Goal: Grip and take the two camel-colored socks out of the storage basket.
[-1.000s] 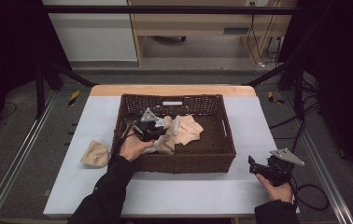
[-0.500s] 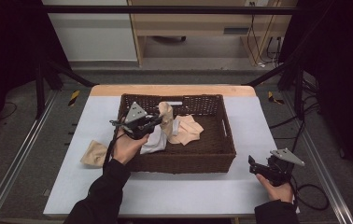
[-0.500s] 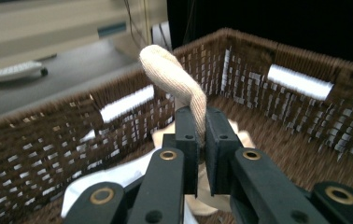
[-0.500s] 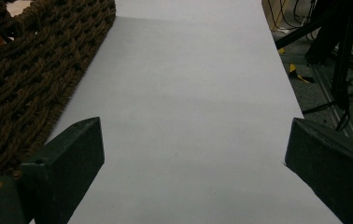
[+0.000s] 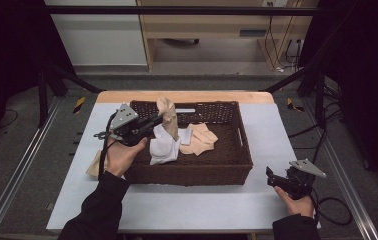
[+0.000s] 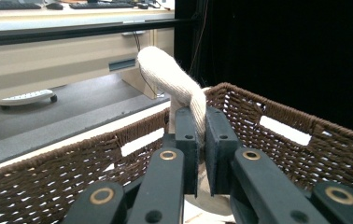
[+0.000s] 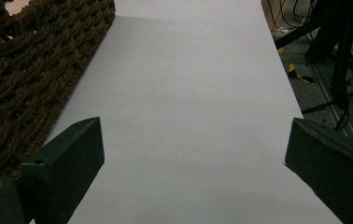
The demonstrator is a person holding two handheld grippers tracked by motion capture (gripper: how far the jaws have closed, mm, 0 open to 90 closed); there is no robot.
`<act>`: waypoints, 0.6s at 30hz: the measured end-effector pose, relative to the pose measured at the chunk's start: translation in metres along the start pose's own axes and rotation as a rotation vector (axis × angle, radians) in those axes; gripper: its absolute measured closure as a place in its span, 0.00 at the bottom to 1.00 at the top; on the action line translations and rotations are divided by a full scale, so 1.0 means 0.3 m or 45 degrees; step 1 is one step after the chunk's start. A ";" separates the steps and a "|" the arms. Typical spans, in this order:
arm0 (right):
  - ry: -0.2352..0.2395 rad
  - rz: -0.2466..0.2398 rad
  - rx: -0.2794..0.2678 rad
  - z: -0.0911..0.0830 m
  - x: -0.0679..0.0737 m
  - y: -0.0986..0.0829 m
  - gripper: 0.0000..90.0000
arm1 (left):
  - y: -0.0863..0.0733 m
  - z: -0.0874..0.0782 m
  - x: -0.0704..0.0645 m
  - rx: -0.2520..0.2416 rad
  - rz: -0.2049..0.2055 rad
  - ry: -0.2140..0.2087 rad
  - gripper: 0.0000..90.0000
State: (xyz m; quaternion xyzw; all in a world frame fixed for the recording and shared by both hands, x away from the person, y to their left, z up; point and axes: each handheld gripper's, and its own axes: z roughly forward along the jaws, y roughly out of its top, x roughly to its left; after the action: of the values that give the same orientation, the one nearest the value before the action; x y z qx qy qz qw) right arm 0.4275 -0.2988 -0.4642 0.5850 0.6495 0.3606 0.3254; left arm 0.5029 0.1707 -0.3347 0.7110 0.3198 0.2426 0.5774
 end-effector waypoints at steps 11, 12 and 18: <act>-0.002 0.000 0.003 0.001 -0.001 -0.001 0.06 | 0.038 -0.145 0.047 -0.083 -0.037 0.045 0.94; -0.001 0.000 0.004 0.001 0.000 -0.001 0.06 | 0.039 -0.161 0.053 -0.089 -0.040 0.050 0.94; -0.003 -0.002 0.003 0.001 -0.001 -0.001 0.05 | 0.042 -0.263 0.101 -0.126 -0.067 0.109 0.94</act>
State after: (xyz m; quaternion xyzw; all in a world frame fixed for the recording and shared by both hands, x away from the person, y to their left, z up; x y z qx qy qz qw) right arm 0.4275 -0.2991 -0.4646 0.5853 0.6500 0.3588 0.3258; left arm 0.4695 0.2438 -0.3061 0.6619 0.3503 0.2732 0.6037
